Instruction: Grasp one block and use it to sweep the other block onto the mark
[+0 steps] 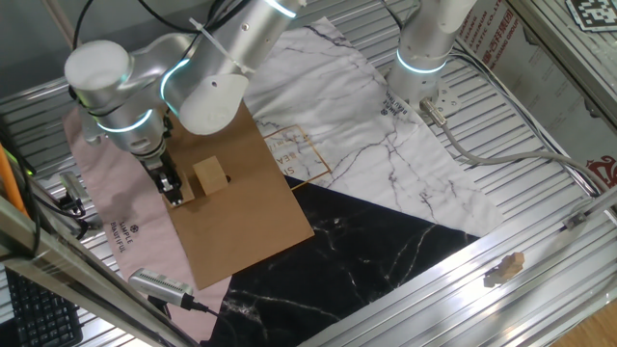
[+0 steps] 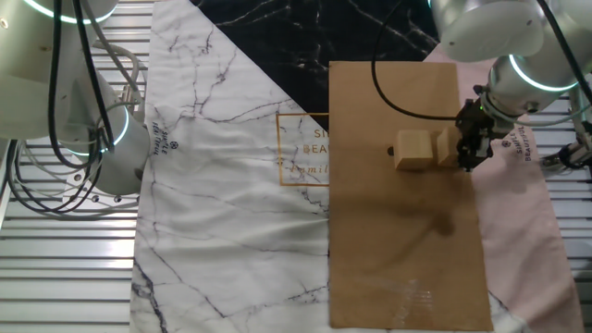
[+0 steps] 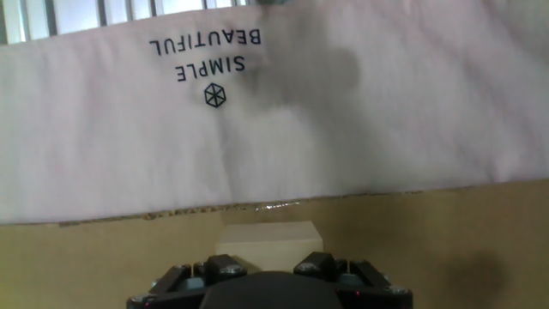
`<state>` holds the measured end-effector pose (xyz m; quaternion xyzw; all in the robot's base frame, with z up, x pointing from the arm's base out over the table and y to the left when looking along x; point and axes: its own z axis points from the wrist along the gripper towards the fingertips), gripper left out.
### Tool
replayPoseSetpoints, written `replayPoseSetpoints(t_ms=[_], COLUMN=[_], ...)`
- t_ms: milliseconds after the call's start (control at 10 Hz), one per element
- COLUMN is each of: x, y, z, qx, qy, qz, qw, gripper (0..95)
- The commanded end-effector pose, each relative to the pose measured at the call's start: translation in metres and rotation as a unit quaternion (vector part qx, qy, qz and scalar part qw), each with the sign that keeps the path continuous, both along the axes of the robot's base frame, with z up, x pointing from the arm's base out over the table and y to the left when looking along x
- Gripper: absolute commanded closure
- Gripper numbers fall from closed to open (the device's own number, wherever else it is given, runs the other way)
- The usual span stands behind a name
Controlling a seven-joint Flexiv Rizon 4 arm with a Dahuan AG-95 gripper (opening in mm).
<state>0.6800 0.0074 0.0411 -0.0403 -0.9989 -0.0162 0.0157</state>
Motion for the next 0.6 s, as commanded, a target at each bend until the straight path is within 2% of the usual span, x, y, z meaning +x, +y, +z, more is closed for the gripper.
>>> replayPoseSetpoints(t_ms=[100, 600], x=[-0.0055, -0.0118], y=[-0.001, -0.0014], z=[-0.0004, -0.0038], qx=[0.001, 0.002], qy=[-0.002, -0.005], qz=[0.004, 0.005], qw=[1.0, 1.0], gripper=[95.0, 95.0])
